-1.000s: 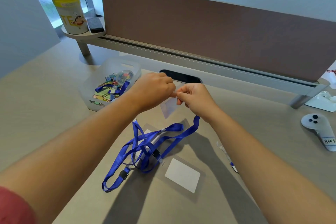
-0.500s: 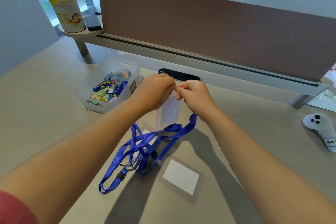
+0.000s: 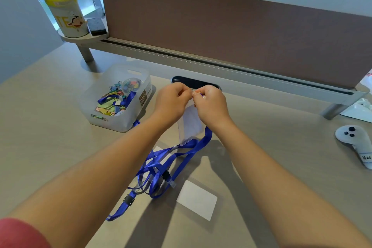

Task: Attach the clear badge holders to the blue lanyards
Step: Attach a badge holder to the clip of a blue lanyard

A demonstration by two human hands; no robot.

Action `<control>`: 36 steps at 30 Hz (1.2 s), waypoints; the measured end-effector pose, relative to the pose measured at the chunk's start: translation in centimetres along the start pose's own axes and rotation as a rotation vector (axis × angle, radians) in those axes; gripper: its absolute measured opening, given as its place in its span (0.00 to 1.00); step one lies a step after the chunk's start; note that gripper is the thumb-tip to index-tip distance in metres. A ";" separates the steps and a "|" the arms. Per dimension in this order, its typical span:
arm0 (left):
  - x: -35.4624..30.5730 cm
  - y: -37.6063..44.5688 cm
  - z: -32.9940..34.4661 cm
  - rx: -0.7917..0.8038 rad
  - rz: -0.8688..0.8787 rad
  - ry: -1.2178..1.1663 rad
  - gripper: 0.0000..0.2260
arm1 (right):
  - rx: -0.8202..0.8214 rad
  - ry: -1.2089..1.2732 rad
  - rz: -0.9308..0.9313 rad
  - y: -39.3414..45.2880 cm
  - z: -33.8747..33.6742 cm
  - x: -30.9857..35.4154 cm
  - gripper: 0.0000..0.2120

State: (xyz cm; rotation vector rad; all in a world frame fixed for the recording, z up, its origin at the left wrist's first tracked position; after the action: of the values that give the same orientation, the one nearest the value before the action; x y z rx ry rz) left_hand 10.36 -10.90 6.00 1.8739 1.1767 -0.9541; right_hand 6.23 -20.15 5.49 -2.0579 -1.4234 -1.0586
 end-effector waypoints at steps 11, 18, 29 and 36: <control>2.4 0.1 1.1 0.247 -0.323 -0.611 0.10 | 0.223 0.537 0.245 0.8 1.3 -1.1 0.12; 2.2 -0.2 1.0 0.226 -0.173 -0.337 0.14 | 0.395 0.977 0.469 1.0 2.7 -1.2 0.12; -2.3 0.0 -3.6 -0.141 0.521 0.690 0.14 | 0.261 -0.174 0.037 2.9 0.5 -0.7 0.13; 3.5 1.3 -5.2 -0.100 -0.017 0.394 0.11 | -0.016 -0.181 -0.310 1.9 0.6 2.1 0.14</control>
State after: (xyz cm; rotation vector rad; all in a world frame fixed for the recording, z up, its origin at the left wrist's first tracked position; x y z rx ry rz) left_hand 13.71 -5.43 5.68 2.0282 1.4411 -0.5336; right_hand 8.53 -19.24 6.88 -2.0302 -1.8782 -1.0203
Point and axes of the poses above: each hand's wrist, its own y-axis towards the middle knuckle, its own z-axis out of the palm, x = y × z, the point moved 10 cm from there along y, towards the middle knuckle, and after that the axes turned 4 degrees about -y, right-handed, at the moved point
